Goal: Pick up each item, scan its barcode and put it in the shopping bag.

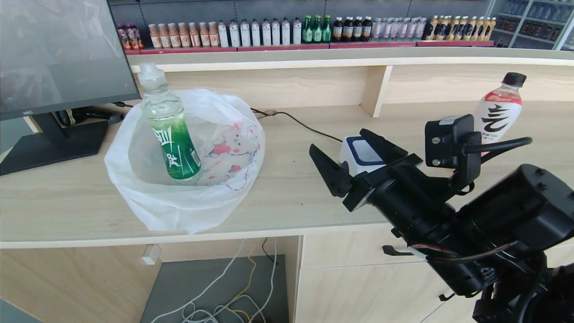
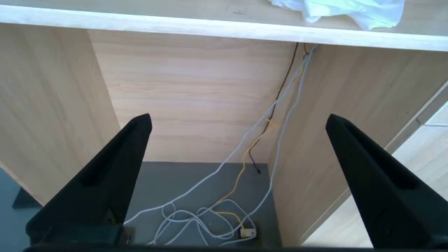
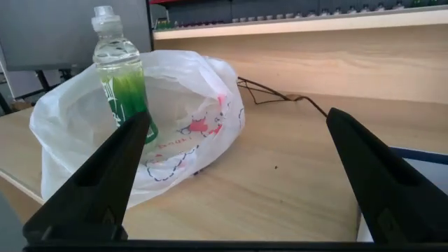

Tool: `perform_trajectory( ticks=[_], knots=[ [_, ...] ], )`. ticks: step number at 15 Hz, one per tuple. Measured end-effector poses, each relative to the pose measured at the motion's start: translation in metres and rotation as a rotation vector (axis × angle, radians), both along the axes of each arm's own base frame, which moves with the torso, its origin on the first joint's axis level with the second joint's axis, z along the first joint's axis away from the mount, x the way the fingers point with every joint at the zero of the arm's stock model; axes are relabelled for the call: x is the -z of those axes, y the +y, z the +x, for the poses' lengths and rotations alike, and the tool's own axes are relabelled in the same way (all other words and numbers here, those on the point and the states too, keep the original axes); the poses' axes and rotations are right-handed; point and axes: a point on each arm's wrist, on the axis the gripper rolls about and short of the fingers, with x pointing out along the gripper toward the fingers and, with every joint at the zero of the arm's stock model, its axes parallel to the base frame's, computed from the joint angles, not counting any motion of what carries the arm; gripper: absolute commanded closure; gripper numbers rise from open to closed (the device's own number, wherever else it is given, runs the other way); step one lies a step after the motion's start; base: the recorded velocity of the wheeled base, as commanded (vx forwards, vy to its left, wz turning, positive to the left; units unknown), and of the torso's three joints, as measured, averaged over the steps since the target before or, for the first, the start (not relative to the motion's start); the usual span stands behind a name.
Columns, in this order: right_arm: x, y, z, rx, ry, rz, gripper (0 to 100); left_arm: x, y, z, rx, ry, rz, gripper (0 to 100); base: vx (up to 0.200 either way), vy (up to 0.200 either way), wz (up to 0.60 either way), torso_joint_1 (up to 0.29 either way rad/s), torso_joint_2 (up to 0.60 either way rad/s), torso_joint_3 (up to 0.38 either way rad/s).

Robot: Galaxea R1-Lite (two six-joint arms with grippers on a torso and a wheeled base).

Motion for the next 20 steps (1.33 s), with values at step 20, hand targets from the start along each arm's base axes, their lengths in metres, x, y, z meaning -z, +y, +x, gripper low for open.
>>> perform_trajectory(
  ticks=[20],
  knots=[
    [0.004,-0.031,-0.014,0.048,0.025,-0.030,0,0.000,0.000,0.000,0.000,0.000,0.006,0,0.000,-0.190,0.00,0.002,0.00,0.003]
  ],
)
